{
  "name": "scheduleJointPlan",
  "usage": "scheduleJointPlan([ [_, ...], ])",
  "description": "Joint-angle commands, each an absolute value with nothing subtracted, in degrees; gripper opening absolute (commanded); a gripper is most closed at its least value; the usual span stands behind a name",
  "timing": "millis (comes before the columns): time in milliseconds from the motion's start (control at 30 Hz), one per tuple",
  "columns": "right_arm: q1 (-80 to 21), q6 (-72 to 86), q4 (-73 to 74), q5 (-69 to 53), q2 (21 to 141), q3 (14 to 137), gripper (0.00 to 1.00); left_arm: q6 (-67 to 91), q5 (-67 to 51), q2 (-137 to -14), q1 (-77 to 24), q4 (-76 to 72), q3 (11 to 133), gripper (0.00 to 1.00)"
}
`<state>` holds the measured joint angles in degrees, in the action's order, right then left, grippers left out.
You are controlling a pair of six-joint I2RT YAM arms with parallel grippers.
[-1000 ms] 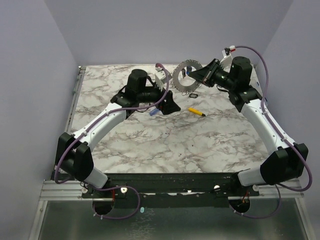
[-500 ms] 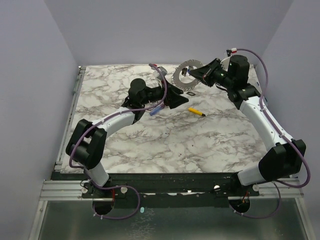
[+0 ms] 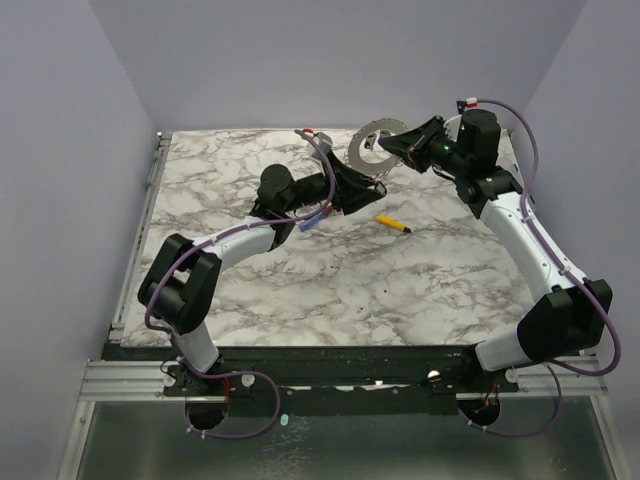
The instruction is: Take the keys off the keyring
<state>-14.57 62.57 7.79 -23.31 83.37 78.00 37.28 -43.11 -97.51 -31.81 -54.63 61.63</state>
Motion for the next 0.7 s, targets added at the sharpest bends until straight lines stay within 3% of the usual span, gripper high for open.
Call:
scheduleJointPlan([
  [0, -14.38, 63.88, 6.55, -23.94, 83.41, 80.11, 0.01, 37.27, -41.26, -99.3, -33.69, -58.1, 61.51, 0.63],
  [400, -14.19, 64.45, 6.59, -24.46, 82.95, 80.24, 0.0, 37.45, -40.35, -100.5, -34.37, -58.1, 62.07, 0.58],
  [667, -13.36, 64.76, 7.19, -23.73, 82.68, 80.62, 0.01, 37.21, -40.26, -100.14, -34.37, -58.05, 61.51, 0.25],
])
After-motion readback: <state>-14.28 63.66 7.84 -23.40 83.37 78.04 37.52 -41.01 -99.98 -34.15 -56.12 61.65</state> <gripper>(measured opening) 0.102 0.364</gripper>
